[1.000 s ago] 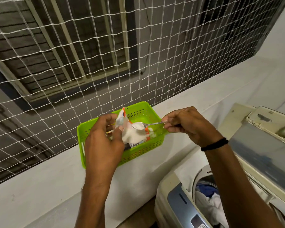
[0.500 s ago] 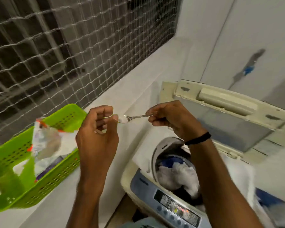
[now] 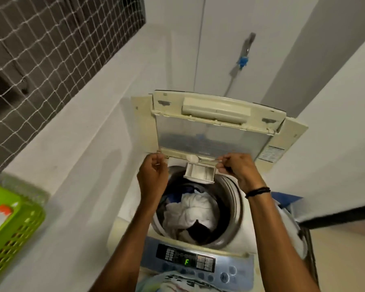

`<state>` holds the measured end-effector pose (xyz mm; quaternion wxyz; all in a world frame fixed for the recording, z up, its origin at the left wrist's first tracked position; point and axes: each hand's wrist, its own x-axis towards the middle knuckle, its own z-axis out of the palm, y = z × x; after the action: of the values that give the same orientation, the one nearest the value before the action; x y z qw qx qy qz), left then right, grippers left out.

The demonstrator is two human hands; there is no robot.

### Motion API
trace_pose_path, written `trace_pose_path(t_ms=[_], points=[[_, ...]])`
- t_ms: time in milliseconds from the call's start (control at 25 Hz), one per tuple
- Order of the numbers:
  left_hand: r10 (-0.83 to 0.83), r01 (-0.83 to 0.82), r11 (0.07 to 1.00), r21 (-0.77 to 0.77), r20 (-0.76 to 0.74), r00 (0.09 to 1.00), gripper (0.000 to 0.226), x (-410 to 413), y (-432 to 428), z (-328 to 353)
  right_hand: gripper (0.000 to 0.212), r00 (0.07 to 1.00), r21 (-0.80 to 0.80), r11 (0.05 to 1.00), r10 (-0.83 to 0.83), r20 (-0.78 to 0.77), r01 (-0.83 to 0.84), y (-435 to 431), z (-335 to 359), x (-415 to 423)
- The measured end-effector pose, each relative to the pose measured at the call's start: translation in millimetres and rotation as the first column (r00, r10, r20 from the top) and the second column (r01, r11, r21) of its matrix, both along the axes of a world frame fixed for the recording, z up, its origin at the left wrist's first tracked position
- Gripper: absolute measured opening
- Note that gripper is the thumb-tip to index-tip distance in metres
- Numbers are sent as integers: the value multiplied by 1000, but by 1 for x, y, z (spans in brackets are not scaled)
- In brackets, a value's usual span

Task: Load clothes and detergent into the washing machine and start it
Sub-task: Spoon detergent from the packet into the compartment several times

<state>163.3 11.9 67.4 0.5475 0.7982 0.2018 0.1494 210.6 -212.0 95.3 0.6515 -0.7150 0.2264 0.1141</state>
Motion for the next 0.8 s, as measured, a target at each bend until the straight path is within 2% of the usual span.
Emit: trace_pose_path(t_ms=[80, 200, 280, 400, 560, 680, 800], points=[[-28, 25, 999, -30, -100, 995, 12, 17, -14, -33, 30, 999, -77, 996, -41, -16, 40, -19, -35, 9], [-131, 113, 990, -82, -256, 958, 23, 41, -33, -79, 17, 998, -242, 969, -51, -24, 44, -30, -79, 22], [-210, 160, 973, -166, -355, 911, 35, 53, -44, -107, 15, 999, -401, 916, -43, -31, 26, -24, -96, 24], [-265, 168, 957, -236, -482, 835, 47, 63, -53, -138, 17, 999, -531, 847, -1, 35, 19, -4, -120, 20], [-268, 178, 961, -214, -537, 800, 50, 69, -55, -157, 32, 972, -651, 758, 177, 154, -35, 18, -151, 6], [-264, 170, 961, -220, -530, 806, 49, 72, -52, -161, 42, 943, -676, 737, 220, 249, 6, 20, -160, -2], [-267, 154, 956, -249, -523, 810, 50, 71, -51, -164, 40, 936, -673, 739, 218, 278, 27, 22, -162, -4]])
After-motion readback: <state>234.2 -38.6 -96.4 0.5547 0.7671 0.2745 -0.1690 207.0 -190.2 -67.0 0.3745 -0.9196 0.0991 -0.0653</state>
